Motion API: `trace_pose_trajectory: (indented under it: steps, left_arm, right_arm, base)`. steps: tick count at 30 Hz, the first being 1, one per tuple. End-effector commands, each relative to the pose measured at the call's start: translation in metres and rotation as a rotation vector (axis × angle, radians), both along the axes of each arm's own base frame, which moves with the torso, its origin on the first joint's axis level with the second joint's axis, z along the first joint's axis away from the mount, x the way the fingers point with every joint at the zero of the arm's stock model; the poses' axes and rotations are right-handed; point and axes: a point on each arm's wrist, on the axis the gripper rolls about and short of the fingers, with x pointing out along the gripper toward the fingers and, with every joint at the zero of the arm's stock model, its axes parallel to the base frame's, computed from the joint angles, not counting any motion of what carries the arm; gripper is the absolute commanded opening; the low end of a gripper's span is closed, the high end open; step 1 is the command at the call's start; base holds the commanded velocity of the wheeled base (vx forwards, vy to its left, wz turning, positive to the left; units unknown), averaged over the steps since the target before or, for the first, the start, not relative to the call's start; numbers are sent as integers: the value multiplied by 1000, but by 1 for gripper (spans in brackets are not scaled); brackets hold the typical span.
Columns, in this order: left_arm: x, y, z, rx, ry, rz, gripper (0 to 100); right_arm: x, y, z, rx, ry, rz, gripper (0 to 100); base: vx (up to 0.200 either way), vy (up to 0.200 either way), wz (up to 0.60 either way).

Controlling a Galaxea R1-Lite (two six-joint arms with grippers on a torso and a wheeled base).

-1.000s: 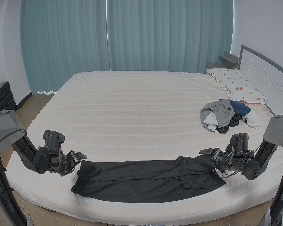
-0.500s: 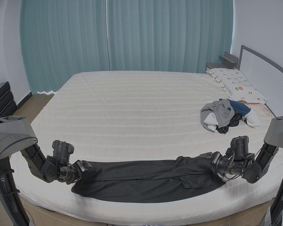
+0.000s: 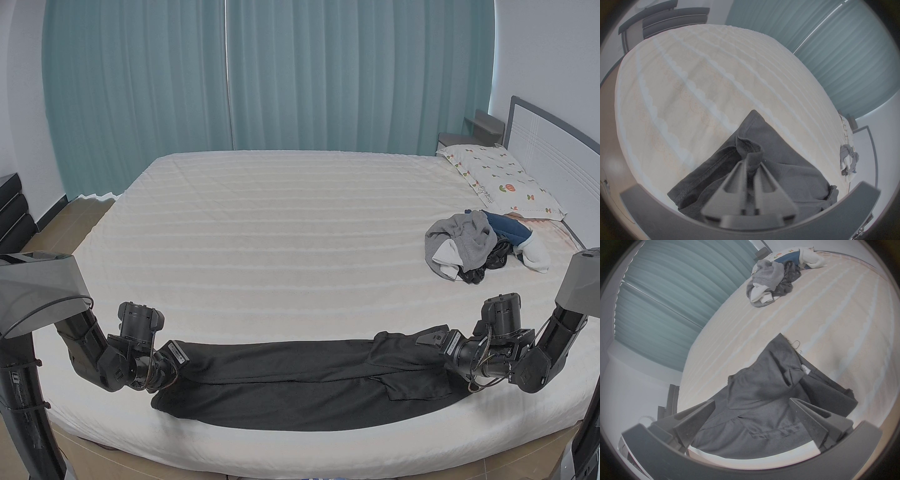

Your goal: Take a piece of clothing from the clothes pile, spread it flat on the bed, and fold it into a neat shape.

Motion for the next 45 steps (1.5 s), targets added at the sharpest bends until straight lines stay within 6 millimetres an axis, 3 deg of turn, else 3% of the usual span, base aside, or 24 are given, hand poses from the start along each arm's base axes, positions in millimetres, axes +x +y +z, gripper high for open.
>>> trace_pose_trajectory:
  steps: [1,9,20,39,40,45]
  left_arm:
    - [2,0,12,-30,-46,27,0]
    - [5,2,18,-57,-112,52,0]
    - [6,4,17,-71,-112,73,0]
    - [-2,4,11,-20,-75,21,0]
    - [-2,4,10,-20,-75,21,100]
    - [-2,4,10,-20,-78,22,100]
  right_arm:
    - [-1,4,0,-32,22,-10,100]
    - [-8,12,3,-56,61,14,100]
    - [16,7,-25,-90,129,-43,100]
    - [25,9,-28,-100,118,-62,100]
    - [25,9,-28,-100,117,-62,100]
    - [25,9,-26,-96,109,-64,100]
  base:
    - [0,0,0]
    - [0,0,0]
    - [0,0,0]
    - [0,0,0]
    - [0,0,0]
    - [0,0,0]
